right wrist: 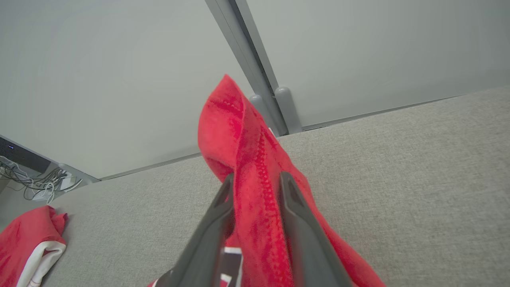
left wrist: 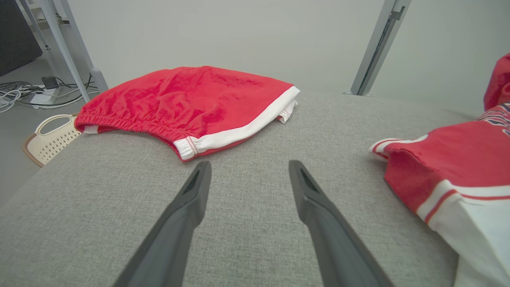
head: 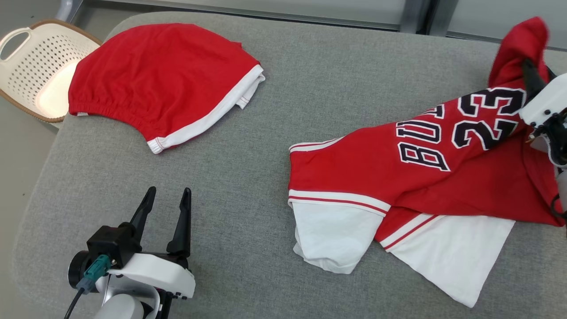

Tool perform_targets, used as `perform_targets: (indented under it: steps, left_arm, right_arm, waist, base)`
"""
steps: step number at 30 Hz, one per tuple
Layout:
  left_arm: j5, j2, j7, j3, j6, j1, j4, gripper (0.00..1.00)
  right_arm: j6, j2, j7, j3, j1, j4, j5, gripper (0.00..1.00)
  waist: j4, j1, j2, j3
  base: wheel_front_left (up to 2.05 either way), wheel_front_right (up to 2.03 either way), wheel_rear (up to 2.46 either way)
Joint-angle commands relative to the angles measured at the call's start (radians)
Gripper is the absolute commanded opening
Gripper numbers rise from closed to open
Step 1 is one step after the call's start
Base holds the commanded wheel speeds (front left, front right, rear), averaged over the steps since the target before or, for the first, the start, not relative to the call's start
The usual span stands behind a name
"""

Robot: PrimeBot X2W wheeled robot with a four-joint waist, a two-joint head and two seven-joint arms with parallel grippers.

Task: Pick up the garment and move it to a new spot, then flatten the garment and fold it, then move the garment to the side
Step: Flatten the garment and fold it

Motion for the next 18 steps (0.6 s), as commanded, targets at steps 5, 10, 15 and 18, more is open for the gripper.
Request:
perform_targets:
  steps: [5, 10, 15, 18]
  left_arm:
    - [0.002, 0.017, -0.008, 0.011, -0.004, 0.003, 0.012, 1.00]
    - [0.012, 0.035, -0.013, 0.015, -0.001, 0.021, 0.004, 1.00]
    - [0.019, 0.047, -0.015, 0.018, 0.007, 0.046, -0.004, 1.00]
    - [0.016, 0.051, -0.013, 0.016, 0.010, 0.062, -0.011, 1.00]
  right_arm:
    - [0.000, 0.028, -0.141, 0.062, 0.023, -0.018, -0.022, 1.00]
    - [0.000, 0.045, -0.269, 0.143, 0.097, -0.130, 0.005, 1.00]
    - [0.000, 0.032, -0.335, 0.198, 0.201, -0.235, 0.045, 1.00]
    - [0.000, -0.001, -0.365, 0.224, 0.295, -0.290, 0.050, 1.00]
  waist:
    - [-0.050, 0.0000, 0.0000, -0.064]
    - [-0.107, 0.0000, 0.0000, -0.125]
    - [-0.150, 0.0000, 0.0000, -0.174]
    - [-0.175, 0.0000, 0.0000, -0.201]
  base:
    - [0.00, 0.00, 0.00]
    - [0.00, 0.00, 0.00]
    - [0.00, 0.00, 0.00]
    - [0.00, 0.00, 0.00]
